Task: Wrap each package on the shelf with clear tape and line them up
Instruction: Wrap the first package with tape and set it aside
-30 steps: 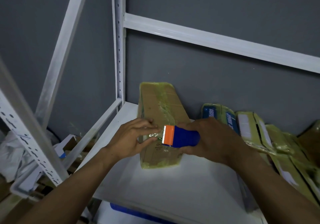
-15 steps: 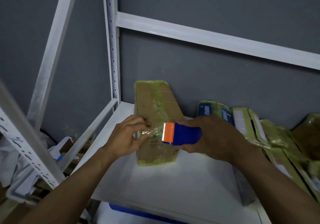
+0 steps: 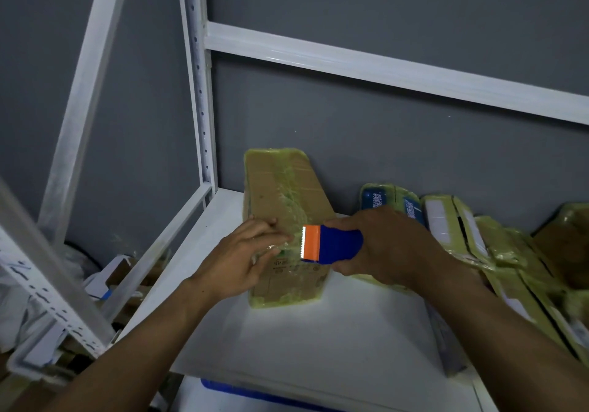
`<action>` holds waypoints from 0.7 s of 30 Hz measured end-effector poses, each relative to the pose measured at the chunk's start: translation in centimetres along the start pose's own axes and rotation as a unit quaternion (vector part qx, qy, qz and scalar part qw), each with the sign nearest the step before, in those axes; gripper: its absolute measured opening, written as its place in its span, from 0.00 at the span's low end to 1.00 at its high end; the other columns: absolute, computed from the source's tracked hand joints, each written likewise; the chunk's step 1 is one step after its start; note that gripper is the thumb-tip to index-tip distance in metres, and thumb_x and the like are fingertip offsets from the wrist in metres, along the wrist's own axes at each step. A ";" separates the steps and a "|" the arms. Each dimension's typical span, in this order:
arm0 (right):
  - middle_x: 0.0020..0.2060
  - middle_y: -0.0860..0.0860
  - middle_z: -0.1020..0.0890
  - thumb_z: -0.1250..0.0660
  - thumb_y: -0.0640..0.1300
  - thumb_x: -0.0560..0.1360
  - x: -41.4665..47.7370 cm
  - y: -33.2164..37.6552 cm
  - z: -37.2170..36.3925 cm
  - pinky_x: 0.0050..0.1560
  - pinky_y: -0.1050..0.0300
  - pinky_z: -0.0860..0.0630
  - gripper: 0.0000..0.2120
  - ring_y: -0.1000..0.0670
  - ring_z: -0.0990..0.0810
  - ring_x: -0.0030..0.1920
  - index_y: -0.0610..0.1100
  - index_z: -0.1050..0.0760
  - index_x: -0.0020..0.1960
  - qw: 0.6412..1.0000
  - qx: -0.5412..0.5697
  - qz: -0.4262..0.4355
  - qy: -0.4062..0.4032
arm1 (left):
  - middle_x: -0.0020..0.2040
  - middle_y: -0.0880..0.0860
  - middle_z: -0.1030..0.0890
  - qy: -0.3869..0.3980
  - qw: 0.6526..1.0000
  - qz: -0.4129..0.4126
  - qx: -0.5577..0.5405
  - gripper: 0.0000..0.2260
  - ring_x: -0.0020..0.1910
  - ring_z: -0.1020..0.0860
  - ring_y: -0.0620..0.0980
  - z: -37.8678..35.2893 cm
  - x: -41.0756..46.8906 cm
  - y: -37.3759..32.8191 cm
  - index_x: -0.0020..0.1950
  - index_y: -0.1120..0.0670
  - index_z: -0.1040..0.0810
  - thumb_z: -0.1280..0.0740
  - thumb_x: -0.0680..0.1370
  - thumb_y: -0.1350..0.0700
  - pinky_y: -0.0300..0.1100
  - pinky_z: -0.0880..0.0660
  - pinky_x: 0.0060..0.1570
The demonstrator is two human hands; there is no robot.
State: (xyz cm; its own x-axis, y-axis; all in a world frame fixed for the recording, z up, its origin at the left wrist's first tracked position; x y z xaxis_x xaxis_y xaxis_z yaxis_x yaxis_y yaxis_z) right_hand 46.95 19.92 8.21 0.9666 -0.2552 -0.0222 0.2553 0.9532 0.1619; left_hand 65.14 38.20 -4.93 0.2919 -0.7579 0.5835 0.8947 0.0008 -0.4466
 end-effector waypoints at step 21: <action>0.59 0.61 0.20 0.22 0.63 0.69 -1.0 -1.1 -0.1 0.56 0.57 0.21 0.36 0.58 0.22 0.55 0.62 0.29 0.74 0.997 0.082 -0.002 -0.010 | 0.61 0.48 0.17 -0.005 0.998 0.021 0.055 0.17 0.65 0.21 0.46 0.3 1.1 -0.5 0.59 0.52 0.17 0.38 0.81 0.43 0.47 0.23 0.63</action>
State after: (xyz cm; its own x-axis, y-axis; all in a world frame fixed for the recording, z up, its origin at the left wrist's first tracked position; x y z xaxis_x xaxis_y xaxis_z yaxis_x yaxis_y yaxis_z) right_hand 45.65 19.14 7.90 0.9647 -0.2632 -0.0037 0.2505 0.9134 0.3208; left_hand 65.12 37.56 -3.89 0.3319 -0.7494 0.5729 0.9133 0.1032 -0.3940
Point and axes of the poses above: each hand's wrist, its own x-axis towards the middle knuckle, its own z-axis out of the back of the hand, y = z × x, the point moved 2 cm from there along x, towards the middle knuckle
